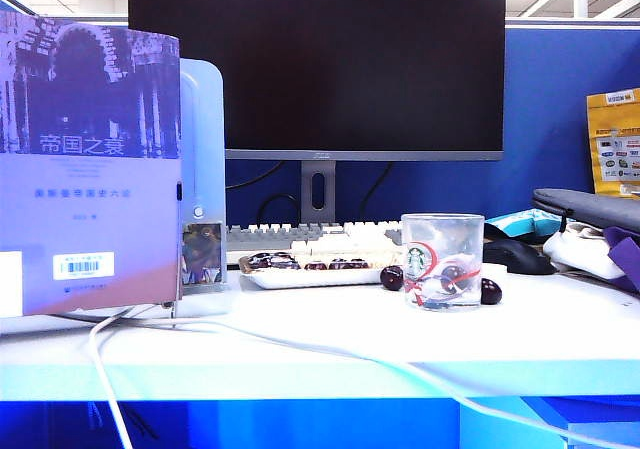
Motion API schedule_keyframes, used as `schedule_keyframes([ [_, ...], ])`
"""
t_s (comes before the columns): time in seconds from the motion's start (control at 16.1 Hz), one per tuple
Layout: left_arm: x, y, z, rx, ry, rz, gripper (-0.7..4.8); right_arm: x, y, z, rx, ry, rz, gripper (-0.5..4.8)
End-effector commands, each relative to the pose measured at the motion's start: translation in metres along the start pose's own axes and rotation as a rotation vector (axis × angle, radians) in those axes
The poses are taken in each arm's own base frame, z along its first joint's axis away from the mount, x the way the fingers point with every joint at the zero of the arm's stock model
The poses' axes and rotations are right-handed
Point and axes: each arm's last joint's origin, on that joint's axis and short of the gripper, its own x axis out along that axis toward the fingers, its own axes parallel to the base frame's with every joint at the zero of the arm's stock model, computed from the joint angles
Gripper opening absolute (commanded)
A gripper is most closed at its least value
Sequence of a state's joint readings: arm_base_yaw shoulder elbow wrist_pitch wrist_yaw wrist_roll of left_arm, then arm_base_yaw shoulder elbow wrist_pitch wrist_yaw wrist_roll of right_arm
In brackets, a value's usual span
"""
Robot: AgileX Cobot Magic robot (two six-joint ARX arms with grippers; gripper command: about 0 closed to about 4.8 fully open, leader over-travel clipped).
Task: Pick up the cherry on the right side of the glass and put it inside the glass.
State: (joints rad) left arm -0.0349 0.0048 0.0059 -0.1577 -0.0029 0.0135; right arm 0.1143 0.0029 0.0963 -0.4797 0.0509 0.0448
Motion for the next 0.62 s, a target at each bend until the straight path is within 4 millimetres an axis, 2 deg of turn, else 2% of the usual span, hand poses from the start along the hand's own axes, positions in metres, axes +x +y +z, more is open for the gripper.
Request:
schedule_keyframes([
  [0.06,-0.0001,-0.0001,-0.0012,0.004,0.009,-0.003,-0.05,0.0007,-0.0001,-0.0015,-0.016,0.007,-0.002,-0.05],
  [0.5,-0.0001,-0.0001,-0.0012,0.004,0.009,-0.003,-0.05,0.0007,0.0,-0.0012,-0.016,0.004,0.001,-0.05],
  [0.62,-0.0001,-0.0001,-0.0012,0.004,0.009,-0.003,-0.05,0.0003,0.0013,0.0079,0.087,-0.088,0.04,-0.05],
])
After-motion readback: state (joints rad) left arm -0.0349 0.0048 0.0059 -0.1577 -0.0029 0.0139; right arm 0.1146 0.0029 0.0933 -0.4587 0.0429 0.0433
